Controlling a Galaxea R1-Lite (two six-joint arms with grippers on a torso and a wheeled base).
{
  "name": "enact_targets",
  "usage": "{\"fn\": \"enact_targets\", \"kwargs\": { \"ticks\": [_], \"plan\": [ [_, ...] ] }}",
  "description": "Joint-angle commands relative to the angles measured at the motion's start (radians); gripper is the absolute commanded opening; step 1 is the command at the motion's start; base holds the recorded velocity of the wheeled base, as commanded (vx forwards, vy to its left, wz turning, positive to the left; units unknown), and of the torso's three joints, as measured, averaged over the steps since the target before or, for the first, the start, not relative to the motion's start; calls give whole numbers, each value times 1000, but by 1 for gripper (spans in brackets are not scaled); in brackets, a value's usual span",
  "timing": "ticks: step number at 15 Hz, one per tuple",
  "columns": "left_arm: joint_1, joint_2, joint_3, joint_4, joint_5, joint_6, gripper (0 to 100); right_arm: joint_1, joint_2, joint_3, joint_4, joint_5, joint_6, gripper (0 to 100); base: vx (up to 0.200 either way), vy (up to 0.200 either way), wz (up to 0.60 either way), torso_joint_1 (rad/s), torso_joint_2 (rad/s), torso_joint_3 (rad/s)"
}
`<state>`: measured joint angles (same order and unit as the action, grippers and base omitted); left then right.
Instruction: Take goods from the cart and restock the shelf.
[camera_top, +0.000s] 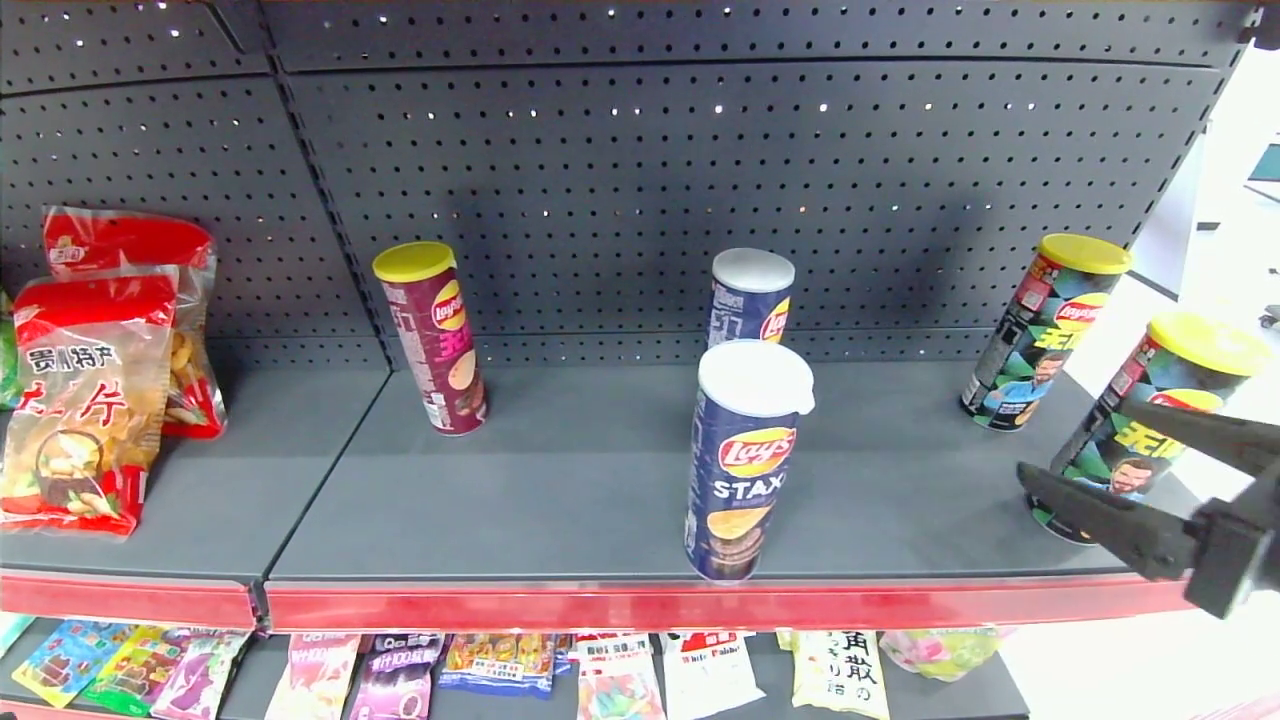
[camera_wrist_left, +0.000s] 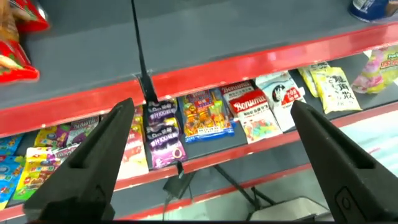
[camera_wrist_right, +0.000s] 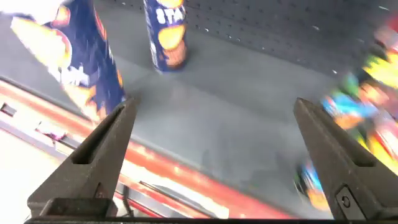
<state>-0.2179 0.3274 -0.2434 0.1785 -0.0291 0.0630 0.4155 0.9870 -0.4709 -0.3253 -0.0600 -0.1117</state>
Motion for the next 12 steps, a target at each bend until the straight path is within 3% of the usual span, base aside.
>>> {"fn": "enact_targets", "kwargs": {
  "ticks": [1,4,7,9,12],
  "plan": [
    [0,222,-102,-1,-15,1,100,-146,-291,98,150,-54,4,100,0,0,0,0,0,0],
    [-1,415,-169,-24,-17,3,100,-299,-449,103,344,-55,-5,100,0,0,0,0,0,0],
    [-1,542,-168,-148,-18,6,100,-307,-531,104,439,-60,-16,100,0,0,0,0,0,0],
    [-28,607,-169,-198,-37,28,100,-307,-558,104,479,-64,-25,100,0,0,0,0,0,0],
    [-84,640,-171,-203,-44,32,100,-307,-558,113,480,-63,-26,100,0,0,-600,-4,5,-2]
  ]
}}
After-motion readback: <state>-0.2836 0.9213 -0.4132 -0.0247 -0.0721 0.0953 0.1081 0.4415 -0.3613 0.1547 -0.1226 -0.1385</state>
